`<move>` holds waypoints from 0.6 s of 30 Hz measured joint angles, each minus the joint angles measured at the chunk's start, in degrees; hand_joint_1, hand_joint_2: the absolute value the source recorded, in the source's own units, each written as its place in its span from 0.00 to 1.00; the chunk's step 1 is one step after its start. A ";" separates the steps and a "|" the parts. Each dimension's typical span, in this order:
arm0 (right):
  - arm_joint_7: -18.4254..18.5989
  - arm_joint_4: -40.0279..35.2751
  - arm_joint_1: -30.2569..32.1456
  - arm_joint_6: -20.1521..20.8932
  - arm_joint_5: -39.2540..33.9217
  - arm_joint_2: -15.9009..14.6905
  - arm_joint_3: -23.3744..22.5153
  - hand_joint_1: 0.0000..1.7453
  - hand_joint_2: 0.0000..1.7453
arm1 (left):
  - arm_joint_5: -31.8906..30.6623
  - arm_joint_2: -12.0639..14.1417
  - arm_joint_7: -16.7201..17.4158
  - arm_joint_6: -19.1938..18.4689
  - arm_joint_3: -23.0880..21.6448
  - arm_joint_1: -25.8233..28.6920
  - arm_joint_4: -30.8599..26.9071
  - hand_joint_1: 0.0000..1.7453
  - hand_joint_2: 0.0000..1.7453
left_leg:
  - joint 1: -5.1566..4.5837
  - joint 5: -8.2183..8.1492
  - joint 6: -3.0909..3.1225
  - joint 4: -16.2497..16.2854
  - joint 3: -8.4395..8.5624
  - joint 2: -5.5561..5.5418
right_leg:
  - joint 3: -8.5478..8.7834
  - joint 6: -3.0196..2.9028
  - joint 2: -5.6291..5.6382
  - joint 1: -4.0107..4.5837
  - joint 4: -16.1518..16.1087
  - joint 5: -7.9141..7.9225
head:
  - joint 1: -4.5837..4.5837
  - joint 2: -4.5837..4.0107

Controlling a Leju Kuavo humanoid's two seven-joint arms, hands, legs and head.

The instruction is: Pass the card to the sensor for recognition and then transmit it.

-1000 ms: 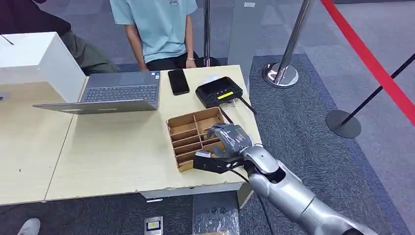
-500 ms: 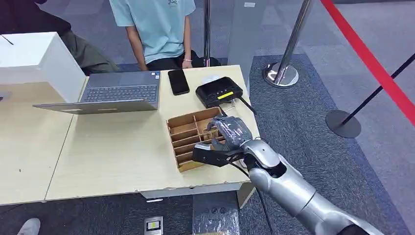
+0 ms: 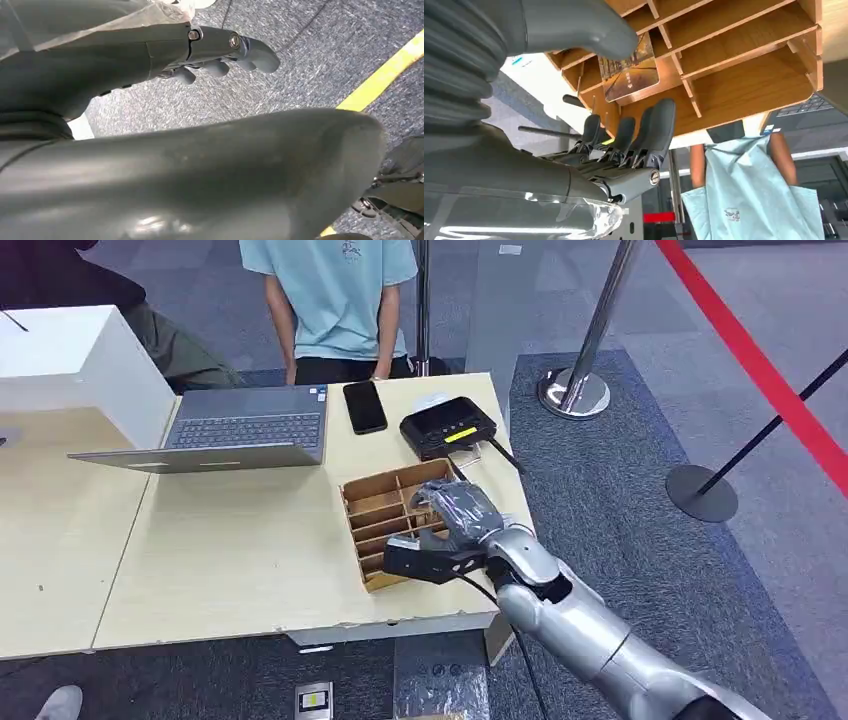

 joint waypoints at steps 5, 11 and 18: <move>0.00 1.25 -0.10 -0.26 -0.07 0.44 0.24 0.44 1.00 | 0.02 -0.07 -0.04 0.00 -0.31 -0.01 0.00 0.00 0.00 | 0.00 0.00 0.00 0.00 0.00 0.00 | -0.01 0.00 0.00 0.00 -0.01 0.00 | 0.00 0.00; -0.11 2.25 -0.12 -0.96 -0.88 0.59 0.31 0.39 1.00 | 0.04 -0.13 -0.07 0.00 -0.57 -0.01 0.00 0.00 0.00 | 0.00 0.00 0.00 0.00 0.00 0.00 | 0.00 0.00 0.00 0.00 0.00 0.00 | 0.00 0.00; -0.68 3.28 -0.95 -1.34 -1.55 0.87 0.33 0.41 1.00 | 0.35 -0.22 -0.07 0.00 -0.74 -0.01 0.00 0.00 0.00 | 0.00 0.00 0.00 0.00 0.01 0.00 | 0.00 0.00 0.00 0.00 0.00 0.00 | -0.02 0.00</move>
